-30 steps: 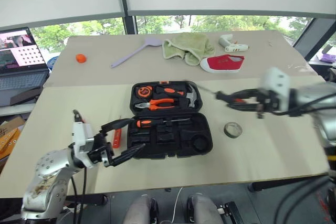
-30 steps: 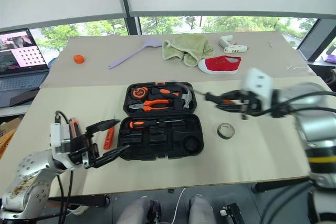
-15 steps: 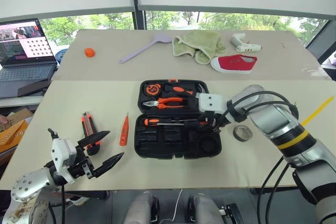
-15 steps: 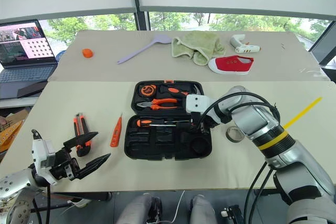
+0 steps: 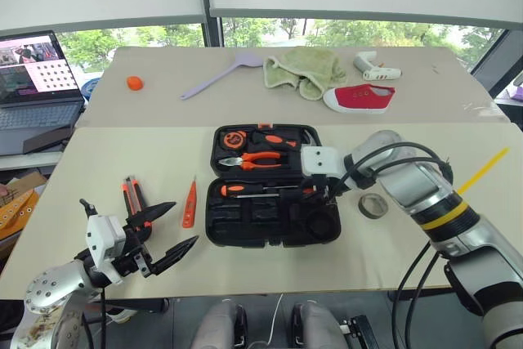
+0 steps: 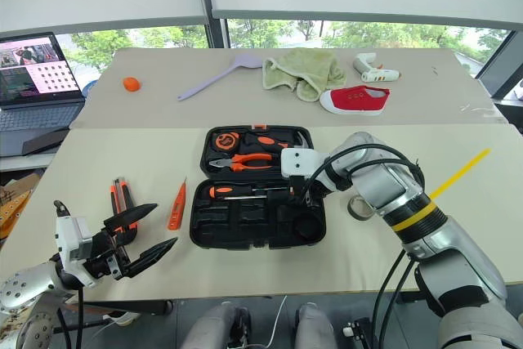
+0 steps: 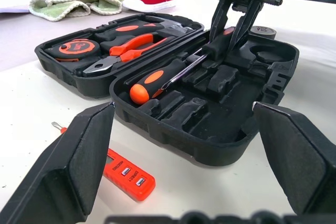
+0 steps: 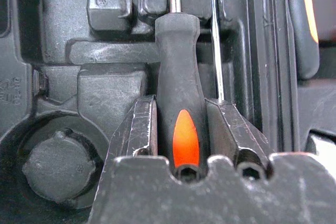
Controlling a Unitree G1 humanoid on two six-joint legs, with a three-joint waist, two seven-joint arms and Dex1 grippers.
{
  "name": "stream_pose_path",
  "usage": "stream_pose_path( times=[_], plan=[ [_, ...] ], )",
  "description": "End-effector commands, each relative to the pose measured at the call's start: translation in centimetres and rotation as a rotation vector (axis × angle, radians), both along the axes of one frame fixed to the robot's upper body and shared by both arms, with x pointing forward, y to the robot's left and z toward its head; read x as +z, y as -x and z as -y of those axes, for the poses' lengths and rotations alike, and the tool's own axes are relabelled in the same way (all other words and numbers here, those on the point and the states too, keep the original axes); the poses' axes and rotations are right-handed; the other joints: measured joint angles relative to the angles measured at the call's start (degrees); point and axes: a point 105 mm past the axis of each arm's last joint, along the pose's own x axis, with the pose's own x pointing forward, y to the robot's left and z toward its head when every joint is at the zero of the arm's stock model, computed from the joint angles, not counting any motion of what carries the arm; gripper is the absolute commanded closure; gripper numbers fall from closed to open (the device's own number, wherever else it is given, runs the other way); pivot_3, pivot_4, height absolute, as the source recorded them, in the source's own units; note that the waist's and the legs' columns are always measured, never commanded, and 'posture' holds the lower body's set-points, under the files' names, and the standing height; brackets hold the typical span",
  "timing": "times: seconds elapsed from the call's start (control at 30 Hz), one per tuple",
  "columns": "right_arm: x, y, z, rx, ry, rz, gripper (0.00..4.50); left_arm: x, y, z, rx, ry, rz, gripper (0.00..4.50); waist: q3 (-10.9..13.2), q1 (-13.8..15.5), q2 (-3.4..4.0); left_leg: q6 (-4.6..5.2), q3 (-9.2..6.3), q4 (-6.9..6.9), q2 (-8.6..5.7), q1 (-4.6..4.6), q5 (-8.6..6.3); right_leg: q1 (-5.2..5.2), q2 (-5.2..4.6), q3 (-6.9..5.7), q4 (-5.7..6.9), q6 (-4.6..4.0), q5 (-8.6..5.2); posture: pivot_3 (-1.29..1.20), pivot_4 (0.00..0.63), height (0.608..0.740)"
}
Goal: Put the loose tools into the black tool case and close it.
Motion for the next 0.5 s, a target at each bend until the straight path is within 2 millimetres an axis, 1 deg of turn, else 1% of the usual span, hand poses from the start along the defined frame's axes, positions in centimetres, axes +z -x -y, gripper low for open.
stream_pose_path(
  times=[0.03, 0.17, 0.2, 0.27, 0.3, 0.33, 0.4, 0.43, 0.47, 0.5],
  plan=[
    [1.6, -0.1, -0.6, 0.040, -0.049, 0.043, 1.54, 0.8, 0.0, 0.1, 0.002, 0.001, 0.049, 0.00, 0.0, -0.1, 0.00, 0.00, 0.00, 0.00, 0.00, 0.00, 0.00, 0.00, 0.02, 0.00, 0.00, 0.00, 0.00, 0.00, 0.150, 0.740],
    [2.3, 0.5, -0.3, 0.105, -0.076, 0.033, 0.22, 0.8, -0.1, 0.1, 0.005, 0.003, 0.049, 0.00, 0.0, -0.3, -0.01, -0.01, 0.00, 0.01, 0.01, 0.02, 0.01, 0.03, 0.05, 0.02, 0.00, 0.00, 0.00, 0.00, 0.150, 0.740],
    [2.9, 0.8, -0.5, 0.129, -0.120, 0.037, 0.01, 0.8, -0.1, 0.1, 0.006, 0.002, 0.050, 0.00, 0.0, -0.3, -0.02, -0.02, 0.00, 0.01, 0.01, 0.03, 0.01, 0.04, 0.06, 0.02, 0.00, 0.00, 0.00, 0.00, 0.150, 0.740],
    [4.7, 1.7, -0.8, 0.157, -0.251, -0.016, 0.01, 0.9, -0.1, 0.1, 0.010, 0.002, 0.052, 0.00, 0.0, -0.3, -0.02, -0.04, 0.00, 0.00, 0.03, 0.03, 0.03, 0.02, 0.10, 0.05, 0.01, -0.01, 0.00, 0.00, 0.150, 0.740],
    [5.4, 1.9, -0.9, 0.173, -0.313, -0.020, 0.01, 0.9, -0.1, 0.0, 0.011, 0.001, 0.053, 0.00, 0.0, -0.3, -0.02, -0.05, 0.00, 0.00, 0.03, 0.02, 0.03, 0.01, 0.10, 0.07, 0.02, -0.01, 0.00, 0.00, 0.150, 0.740],
    [5.6, 1.8, -0.9, 0.169, -0.345, -0.018, 0.01, 0.9, -0.2, 0.0, 0.013, 0.000, 0.053, 0.00, 0.0, -0.3, -0.02, -0.04, -0.01, 0.00, 0.03, 0.02, 0.03, 0.02, 0.11, 0.07, 0.02, -0.02, 0.01, 0.00, 0.150, 0.740],
    [5.2, 1.4, -1.1, 0.159, -0.389, 0.004, 0.57, 0.8, -0.2, -0.1, 0.016, -0.003, 0.052, 0.00, 0.0, -0.3, -0.03, -0.04, -0.03, 0.01, 0.03, 0.03, 0.03, 0.05, 0.11, 0.07, 0.01, -0.02, 0.01, 0.00, 0.150, 0.740],
    [4.8, 1.3, -1.4, 0.146, -0.417, -0.009, 0.77, 0.7, -0.3, 0.0, 0.016, -0.005, 0.050, 0.00, 0.0, -0.3, -0.05, -0.04, -0.02, 0.01, 0.03, 0.05, 0.03, 0.06, 0.11, 0.07, 0.01, -0.03, 0.02, 0.00, 0.150, 0.740],
    [4.4, 1.2, -1.7, 0.137, -0.441, -0.013, 1.23, 0.6, -0.3, 0.0, 0.014, -0.007, 0.048, 0.00, 0.0, -0.3, -0.06, -0.05, -0.02, 0.01, 0.04, 0.06, 0.03, 0.07, 0.11, 0.07, 0.01, -0.03, 0.01, 0.00, 0.150, 0.740],
    [3.9, 1.2, -2.0, 0.133, -0.459, -0.015, 1.46, 0.6, -0.4, 0.1, 0.011, -0.011, 0.046, 0.00, 0.0, -0.3, -0.06, -0.05, -0.03, 0.00, 0.04, 0.08, 0.03, 0.09, 0.11, 0.07, 0.02, -0.03, 0.01, 0.00, 0.150, 0.740]
  ],
)
